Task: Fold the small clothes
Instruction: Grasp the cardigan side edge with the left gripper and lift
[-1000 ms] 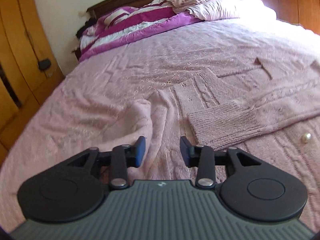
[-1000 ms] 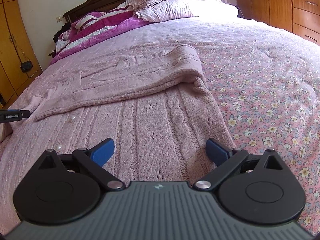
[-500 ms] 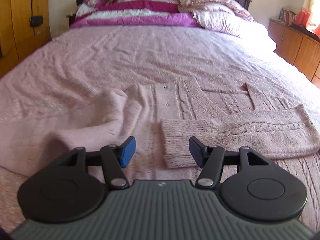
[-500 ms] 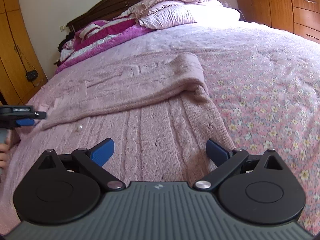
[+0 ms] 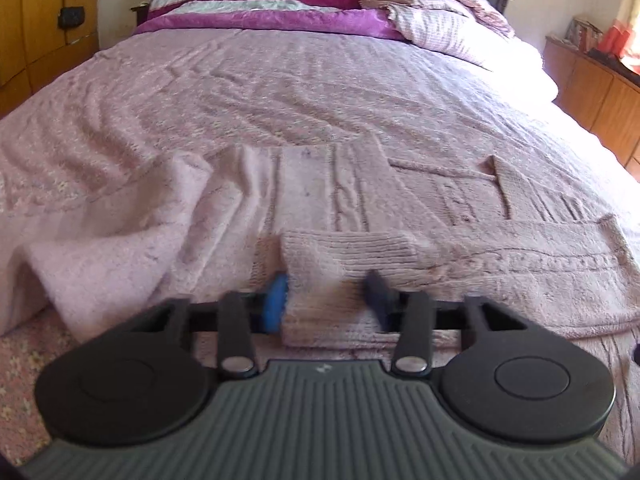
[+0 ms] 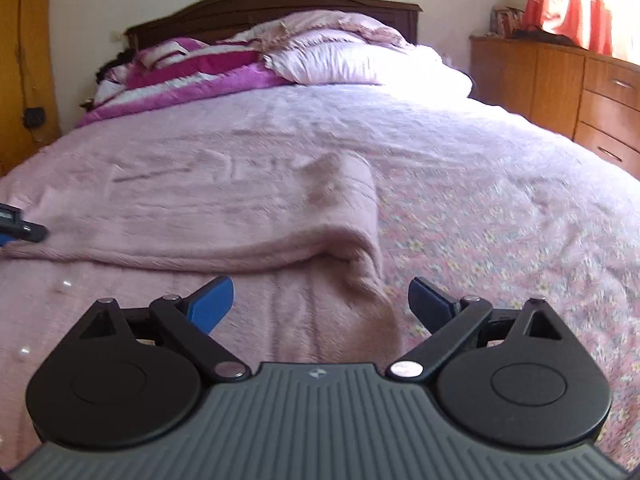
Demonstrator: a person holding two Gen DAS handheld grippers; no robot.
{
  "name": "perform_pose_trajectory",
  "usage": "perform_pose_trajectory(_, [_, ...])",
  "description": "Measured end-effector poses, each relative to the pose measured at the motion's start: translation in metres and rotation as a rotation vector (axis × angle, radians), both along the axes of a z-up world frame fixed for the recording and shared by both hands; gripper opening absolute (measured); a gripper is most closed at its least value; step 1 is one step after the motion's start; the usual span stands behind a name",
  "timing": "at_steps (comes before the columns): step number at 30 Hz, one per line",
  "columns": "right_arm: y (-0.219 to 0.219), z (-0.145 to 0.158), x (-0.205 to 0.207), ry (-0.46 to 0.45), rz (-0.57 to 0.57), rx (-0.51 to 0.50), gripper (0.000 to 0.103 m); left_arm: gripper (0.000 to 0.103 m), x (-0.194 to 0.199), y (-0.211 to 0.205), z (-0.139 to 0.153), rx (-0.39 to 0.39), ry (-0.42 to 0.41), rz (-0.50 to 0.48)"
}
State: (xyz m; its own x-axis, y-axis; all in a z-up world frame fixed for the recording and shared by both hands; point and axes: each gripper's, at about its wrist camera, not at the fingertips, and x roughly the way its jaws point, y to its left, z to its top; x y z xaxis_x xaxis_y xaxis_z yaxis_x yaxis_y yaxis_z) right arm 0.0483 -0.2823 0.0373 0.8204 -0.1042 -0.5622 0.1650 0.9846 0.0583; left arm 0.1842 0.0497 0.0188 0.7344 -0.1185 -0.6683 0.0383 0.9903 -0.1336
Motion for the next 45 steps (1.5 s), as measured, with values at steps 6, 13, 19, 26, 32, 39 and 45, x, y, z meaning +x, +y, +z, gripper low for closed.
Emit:
perform_pose_trajectory(6, [-0.012, -0.014, 0.003, -0.01, -0.013, 0.047, 0.098, 0.011, -0.005, -0.003, 0.027, 0.036, -0.108, -0.001])
perform_pose_trajectory(13, [-0.013, -0.018, -0.001, -0.033, -0.014, 0.067, 0.099, 0.011, 0.011, 0.009, 0.024, 0.097, -0.065, 0.041])
perform_pose_trajectory(19, [-0.011, -0.021, -0.001, -0.038, -0.011, 0.058, 0.099, 0.026, 0.015, 0.007, -0.001, 0.144, -0.037, 0.085])
perform_pose_trajectory(26, [-0.009, -0.023, -0.002, -0.04, -0.01, 0.053, 0.1, 0.052, 0.005, 0.011, 0.005, 0.176, -0.039, 0.083])
perform_pose_trajectory(32, [-0.009, -0.023, -0.002, -0.04, -0.008, 0.053, 0.1, 0.054, -0.022, 0.023, 0.018, 0.095, -0.038, 0.101])
perform_pose_trajectory(39, [-0.009, -0.023, -0.002, -0.033, -0.004, 0.07, 0.101, 0.054, -0.058, 0.034, 0.044, 0.096, -0.078, 0.128])
perform_pose_trajectory(45, [-0.018, -0.016, -0.006, -0.031, 0.002, 0.136, 0.101, 0.054, -0.077, 0.073, 0.071, 0.074, -0.109, 0.211])
